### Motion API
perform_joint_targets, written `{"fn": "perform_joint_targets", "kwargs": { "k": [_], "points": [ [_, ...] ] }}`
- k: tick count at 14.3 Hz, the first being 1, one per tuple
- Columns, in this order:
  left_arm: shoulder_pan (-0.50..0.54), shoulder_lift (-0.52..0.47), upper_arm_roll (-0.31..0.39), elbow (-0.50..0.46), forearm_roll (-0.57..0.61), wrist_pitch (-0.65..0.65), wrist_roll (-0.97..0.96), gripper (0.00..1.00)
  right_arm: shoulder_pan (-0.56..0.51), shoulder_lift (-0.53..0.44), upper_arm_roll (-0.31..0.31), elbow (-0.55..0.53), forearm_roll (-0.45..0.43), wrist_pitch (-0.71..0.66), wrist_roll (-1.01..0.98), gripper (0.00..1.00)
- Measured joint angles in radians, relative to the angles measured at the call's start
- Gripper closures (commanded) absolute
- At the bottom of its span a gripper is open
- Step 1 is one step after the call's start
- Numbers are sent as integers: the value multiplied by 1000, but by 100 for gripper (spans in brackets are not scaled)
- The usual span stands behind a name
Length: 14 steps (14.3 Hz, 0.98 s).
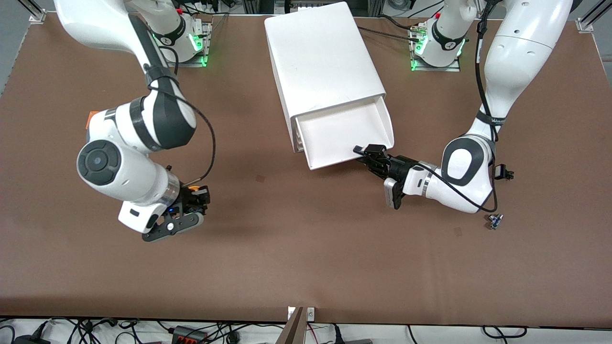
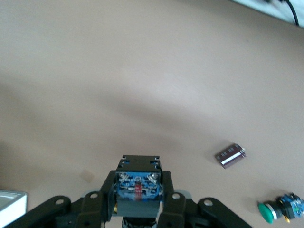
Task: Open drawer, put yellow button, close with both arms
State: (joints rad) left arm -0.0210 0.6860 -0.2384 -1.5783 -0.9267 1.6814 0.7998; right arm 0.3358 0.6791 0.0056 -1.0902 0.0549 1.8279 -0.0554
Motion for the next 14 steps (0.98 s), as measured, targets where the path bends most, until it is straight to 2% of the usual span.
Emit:
{"fn": "perform_joint_targets", "kwargs": {
  "k": [2,7,11,14],
  "points": [
    [10,-13,10,23,63,5,-64,0,50,-17,3,12,1,0,1,100],
    [30,-152,12,52,255,-16,-481,0,223,-62,6,34,3,1,136,100],
    [17,-223,2,94,562,-17,-785,0,356,-66,4,60,3,16,311,100],
    [13,-227,2,128,760,-16,-881,0,393,-56,4,59,3,79,390,100]
  ]
}}
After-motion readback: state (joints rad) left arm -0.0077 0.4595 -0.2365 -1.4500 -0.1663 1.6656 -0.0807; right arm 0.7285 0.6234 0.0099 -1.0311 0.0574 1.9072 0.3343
